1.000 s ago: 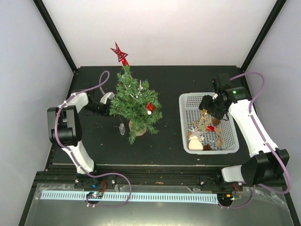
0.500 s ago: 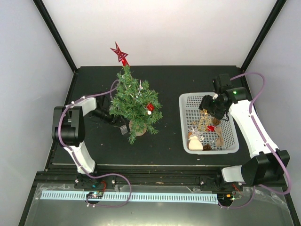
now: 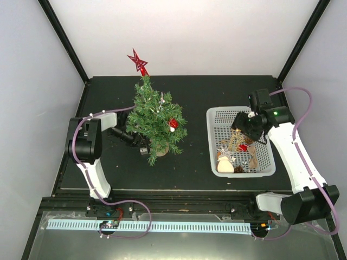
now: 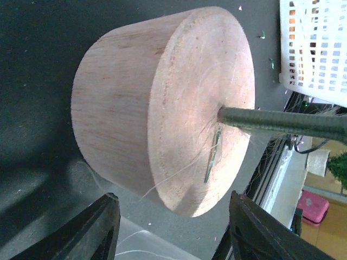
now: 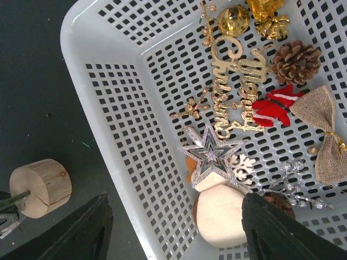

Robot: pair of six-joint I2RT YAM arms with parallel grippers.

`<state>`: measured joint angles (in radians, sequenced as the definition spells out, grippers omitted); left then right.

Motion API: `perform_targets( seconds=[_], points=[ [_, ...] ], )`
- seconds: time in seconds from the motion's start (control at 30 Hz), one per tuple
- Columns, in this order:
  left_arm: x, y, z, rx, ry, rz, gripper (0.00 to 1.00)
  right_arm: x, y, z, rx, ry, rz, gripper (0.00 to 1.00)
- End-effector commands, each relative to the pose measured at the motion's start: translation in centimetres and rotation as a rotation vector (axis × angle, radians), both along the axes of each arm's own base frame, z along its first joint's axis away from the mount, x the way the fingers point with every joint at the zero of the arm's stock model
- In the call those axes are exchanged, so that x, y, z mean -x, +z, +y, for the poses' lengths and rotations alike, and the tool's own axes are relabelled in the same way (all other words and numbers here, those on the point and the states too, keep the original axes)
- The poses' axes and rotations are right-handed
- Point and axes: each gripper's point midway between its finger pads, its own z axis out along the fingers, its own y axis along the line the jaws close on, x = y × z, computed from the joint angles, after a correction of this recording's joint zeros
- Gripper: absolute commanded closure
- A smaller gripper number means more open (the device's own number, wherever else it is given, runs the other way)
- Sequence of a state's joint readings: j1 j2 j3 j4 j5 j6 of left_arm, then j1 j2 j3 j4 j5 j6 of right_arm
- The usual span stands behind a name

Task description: Decorate the small christmas tree

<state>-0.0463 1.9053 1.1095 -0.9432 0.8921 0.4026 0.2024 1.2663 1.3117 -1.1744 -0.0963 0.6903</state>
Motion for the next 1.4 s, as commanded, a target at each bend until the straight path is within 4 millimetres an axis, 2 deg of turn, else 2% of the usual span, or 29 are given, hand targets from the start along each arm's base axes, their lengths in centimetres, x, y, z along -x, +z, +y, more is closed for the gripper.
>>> perform_targets(
  seconds=[0.0,0.2,0.6,0.97,1.37],
  points=[
    [0.1,0.3,-0.8,0.038,-0.036,0.006,0.47,0.7,-0.1,-0.1,-0.007,-0.020,-0.005,0.34],
    [-0.2,0.0,-1.6,0.047,-0.038,0.015,0.56,1.4,-0.1,-0.3,-0.007,-0.027,-0.011,0.34],
    [-2.4,-0.5,-2.9,0.044,-0.054,0.009,0.64,1.6,0.1,-0.5,0.002,-0.025,-0.016,0.34],
    [-6.2,-0.1,-3.7,0.032,-0.042,-0.049,0.65,1.4,-0.1,-0.5,0.011,-0.017,-0.016,0.34],
    [-12.0,1.5,-4.0,0.000,-0.011,-0.170,0.64,0.6,-0.4,0.0,-0.005,-0.006,-0.020,0.34]
  ],
)
